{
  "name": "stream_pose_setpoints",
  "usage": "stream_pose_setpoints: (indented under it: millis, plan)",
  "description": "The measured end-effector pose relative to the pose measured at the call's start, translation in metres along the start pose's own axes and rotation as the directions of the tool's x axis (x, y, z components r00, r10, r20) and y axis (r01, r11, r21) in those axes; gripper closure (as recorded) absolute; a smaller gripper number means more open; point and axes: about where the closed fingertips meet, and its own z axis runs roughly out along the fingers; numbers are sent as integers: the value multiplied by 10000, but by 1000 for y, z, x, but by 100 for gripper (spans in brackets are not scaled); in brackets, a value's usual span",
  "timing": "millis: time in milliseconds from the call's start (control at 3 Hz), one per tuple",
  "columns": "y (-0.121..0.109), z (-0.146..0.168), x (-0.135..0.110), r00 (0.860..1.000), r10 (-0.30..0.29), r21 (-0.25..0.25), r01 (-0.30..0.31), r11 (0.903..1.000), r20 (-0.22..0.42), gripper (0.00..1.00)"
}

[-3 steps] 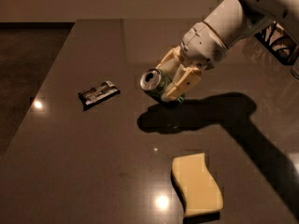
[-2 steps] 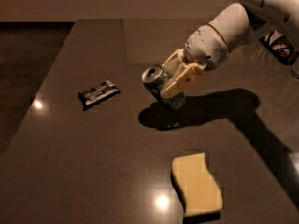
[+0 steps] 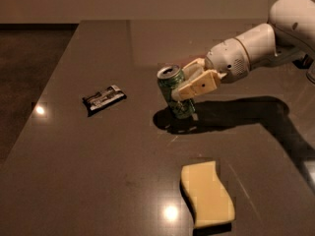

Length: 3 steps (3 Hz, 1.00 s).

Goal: Place green can upright

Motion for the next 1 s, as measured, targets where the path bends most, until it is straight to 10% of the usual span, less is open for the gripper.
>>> stream_pose_setpoints:
  millis: [333,1000]
  plan:
    - [0,-5,5,9947,-110,307,79,9995,1018,100]
    - [2,-11,10,9713,-559,800,383,9961,2313,59]
